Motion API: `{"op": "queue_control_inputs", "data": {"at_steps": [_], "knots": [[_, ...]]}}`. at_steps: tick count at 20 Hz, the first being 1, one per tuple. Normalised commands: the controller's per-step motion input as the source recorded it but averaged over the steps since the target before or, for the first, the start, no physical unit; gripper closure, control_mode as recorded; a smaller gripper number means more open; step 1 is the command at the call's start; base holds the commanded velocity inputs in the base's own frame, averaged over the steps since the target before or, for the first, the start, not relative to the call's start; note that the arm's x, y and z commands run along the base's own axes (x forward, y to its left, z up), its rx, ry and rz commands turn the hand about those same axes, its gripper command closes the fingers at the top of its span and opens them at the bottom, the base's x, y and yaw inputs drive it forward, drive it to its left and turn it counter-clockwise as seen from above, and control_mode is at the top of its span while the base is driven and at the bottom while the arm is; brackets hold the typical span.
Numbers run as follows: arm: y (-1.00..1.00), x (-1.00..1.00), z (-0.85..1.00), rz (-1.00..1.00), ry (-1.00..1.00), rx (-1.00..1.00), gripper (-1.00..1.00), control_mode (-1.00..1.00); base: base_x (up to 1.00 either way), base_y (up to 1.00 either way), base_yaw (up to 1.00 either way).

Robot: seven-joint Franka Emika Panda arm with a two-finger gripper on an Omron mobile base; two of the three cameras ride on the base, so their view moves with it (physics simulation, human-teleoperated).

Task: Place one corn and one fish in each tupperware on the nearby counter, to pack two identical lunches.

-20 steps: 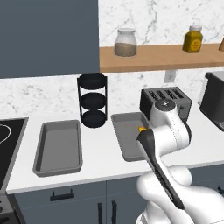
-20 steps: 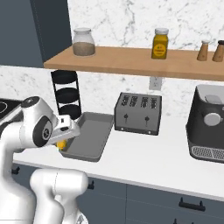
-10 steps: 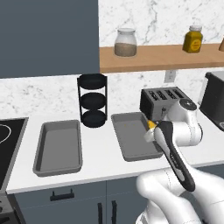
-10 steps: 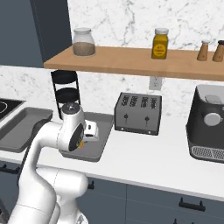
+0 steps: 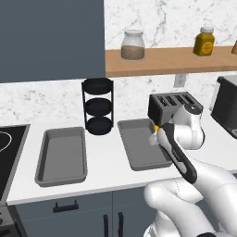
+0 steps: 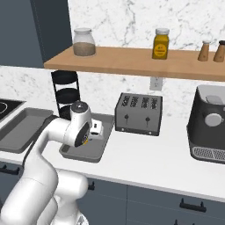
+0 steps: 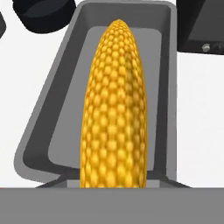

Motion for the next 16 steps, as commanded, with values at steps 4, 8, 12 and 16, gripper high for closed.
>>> {"op": "queue_control_inputs", "data": {"at_steps": [4,8,12,16], "knots": [[0.0,0.21,-0.35,-0.01,0.0,0.0,1.0,-1.0,0.0,0.0,0.0],[0.0,0.18,-0.4,0.0,0.0,0.0,1.0,-1.0,0.0,0.0,0.0],[0.0,0.18,-0.36,0.0,0.0,0.0,1.0,-1.0,0.0,0.0,0.0],[0.03,0.24,-0.25,0.0,0.0,0.0,1.0,-1.0,0.0,0.0,0.0]]}}
